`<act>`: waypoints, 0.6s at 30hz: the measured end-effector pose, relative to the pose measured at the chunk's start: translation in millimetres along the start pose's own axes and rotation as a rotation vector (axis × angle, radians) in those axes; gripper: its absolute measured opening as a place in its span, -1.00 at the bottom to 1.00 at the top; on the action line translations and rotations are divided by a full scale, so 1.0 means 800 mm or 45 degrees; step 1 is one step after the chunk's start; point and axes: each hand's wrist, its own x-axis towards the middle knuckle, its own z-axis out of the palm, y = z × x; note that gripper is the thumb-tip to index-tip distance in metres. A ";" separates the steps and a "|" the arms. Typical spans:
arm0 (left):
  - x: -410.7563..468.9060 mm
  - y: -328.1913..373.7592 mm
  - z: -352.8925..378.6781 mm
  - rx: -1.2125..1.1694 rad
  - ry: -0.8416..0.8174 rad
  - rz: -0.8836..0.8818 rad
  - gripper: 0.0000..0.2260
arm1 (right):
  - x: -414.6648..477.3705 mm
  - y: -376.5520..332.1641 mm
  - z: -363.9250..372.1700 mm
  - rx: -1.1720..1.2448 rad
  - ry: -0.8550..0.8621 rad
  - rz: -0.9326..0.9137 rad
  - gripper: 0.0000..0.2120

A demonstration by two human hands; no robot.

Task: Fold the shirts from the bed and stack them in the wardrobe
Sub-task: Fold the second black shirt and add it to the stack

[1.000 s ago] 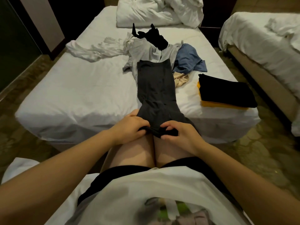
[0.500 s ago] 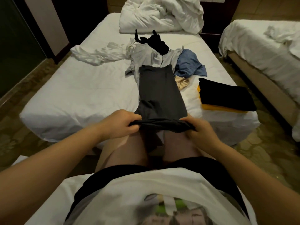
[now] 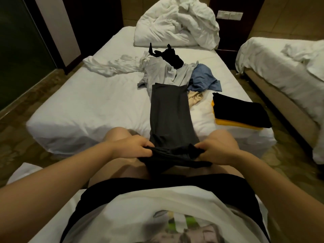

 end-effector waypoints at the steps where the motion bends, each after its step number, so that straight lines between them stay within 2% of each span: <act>1: 0.002 0.002 -0.003 -0.095 -0.017 -0.013 -0.79 | -0.001 -0.001 -0.006 0.016 -0.054 0.005 -0.78; 3: 0.008 0.005 -0.011 -0.265 -0.029 -0.047 -0.80 | 0.002 -0.003 -0.020 0.103 -0.133 0.037 -0.90; 6: 0.026 0.000 -0.026 -0.651 -0.054 -0.120 -0.89 | 0.020 0.002 -0.037 0.643 -0.177 0.036 -0.82; 8: 0.046 -0.013 -0.035 -0.905 -0.066 -0.103 -0.73 | 0.040 0.010 -0.041 0.925 -0.121 0.041 -0.77; 14: 0.118 -0.044 -0.071 -1.459 -0.241 -0.335 -0.58 | 0.122 0.045 -0.055 1.146 -0.069 0.097 -0.86; 16: 0.151 -0.055 -0.097 -1.561 -0.186 -0.389 -0.54 | 0.161 0.059 -0.073 1.183 -0.070 0.115 -0.88; 18: 0.188 -0.062 -0.134 -1.616 -0.105 -0.394 -0.62 | 0.210 0.076 -0.098 1.193 -0.046 0.104 -0.93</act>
